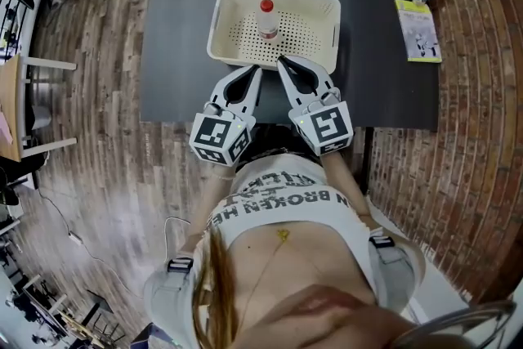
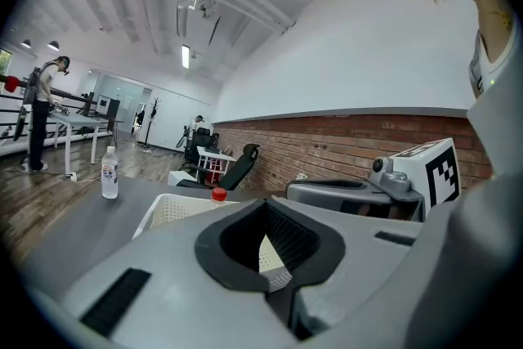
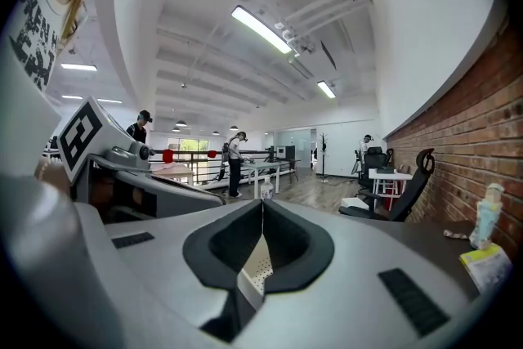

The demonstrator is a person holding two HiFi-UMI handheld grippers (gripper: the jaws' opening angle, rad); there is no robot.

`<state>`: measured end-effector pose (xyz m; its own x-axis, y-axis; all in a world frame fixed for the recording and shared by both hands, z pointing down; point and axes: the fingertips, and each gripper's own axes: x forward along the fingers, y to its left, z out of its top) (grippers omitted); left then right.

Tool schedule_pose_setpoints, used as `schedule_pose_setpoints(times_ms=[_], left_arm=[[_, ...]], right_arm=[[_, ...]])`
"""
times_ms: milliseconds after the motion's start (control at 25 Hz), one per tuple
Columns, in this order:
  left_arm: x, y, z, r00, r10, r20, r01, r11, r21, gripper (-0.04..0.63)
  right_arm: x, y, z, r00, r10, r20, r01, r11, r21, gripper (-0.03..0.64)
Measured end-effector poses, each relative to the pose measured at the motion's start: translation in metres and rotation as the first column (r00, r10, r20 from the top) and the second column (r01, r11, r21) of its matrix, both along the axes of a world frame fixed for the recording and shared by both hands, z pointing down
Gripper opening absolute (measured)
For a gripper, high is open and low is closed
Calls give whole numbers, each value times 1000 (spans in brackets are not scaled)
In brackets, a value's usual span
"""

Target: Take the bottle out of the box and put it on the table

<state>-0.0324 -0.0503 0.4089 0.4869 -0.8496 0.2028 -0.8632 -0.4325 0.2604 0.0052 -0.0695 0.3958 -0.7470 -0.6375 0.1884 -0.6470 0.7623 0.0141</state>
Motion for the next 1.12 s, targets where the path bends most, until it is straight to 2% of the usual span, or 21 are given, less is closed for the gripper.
schedule_pose_setpoints(times_ms=[720,920,1120], left_arm=[[-75,-41,8,987,156,-33,-156,988,4,5],[-80,-46,7,975,220,-26,-220,976,11,5],[-72,-52,10,968,249,-13,-249,968,7,5]], right_arm=[[-79,-39,10,992,124,-36,-124,992,15,9],[-86,-39,12,984,176,-30,-176,984,9,9],[-80,-43,16,982,186,-26,-186,983,3,9]])
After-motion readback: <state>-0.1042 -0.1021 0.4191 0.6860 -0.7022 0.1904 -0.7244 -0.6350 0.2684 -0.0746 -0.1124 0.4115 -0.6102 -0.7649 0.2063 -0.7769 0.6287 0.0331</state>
